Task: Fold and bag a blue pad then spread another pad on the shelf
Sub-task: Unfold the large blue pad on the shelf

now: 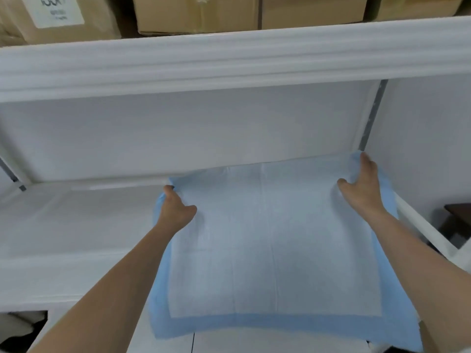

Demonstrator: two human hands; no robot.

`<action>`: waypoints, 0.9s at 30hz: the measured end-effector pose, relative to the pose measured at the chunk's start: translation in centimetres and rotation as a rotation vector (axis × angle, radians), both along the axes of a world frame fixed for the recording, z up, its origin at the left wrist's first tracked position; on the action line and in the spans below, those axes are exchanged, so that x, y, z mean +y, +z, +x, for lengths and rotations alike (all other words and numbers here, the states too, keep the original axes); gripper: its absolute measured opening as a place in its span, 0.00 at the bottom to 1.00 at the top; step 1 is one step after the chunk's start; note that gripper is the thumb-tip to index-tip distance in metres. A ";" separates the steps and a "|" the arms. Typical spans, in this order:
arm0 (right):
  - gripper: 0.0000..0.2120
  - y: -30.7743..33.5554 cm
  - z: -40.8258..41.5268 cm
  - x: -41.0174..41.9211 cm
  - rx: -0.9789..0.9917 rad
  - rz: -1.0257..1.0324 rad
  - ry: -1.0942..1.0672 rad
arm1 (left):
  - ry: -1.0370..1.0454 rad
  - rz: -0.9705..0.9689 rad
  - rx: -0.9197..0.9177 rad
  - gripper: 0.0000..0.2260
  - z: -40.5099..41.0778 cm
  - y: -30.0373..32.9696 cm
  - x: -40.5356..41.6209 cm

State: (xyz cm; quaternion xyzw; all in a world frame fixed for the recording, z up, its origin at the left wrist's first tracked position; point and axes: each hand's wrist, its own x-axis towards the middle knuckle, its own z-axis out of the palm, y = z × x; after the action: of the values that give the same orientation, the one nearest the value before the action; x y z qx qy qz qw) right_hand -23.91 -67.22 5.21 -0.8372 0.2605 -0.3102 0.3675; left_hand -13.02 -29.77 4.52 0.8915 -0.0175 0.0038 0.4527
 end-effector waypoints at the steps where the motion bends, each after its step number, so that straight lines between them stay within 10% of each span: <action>1: 0.37 -0.2 0.9 -0.6 0.008 0.007 -0.004 | 0.000 -0.002 0.017 0.27 1.0 -0.3 -0.6; 17: 0.38 -3.2 10.6 -6.3 0.087 0.176 0.069 | -0.051 -0.012 0.083 0.28 12.2 -2.4 -8.1; 21: 0.32 -3.7 11.8 -6.5 0.371 0.168 0.136 | -0.138 0.044 0.105 0.45 12.8 -3.0 -8.4; 27: 0.19 -5.3 11.2 -5.3 0.576 0.042 -0.008 | -0.097 0.178 0.264 0.38 12.3 -4.3 -5.5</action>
State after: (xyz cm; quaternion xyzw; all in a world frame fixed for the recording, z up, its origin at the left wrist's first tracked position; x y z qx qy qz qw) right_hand -12.71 -72.56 -0.14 -0.8821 0.3638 -0.0556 0.2941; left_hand -0.68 -35.31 0.21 0.9189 -0.0011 -0.1369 0.3700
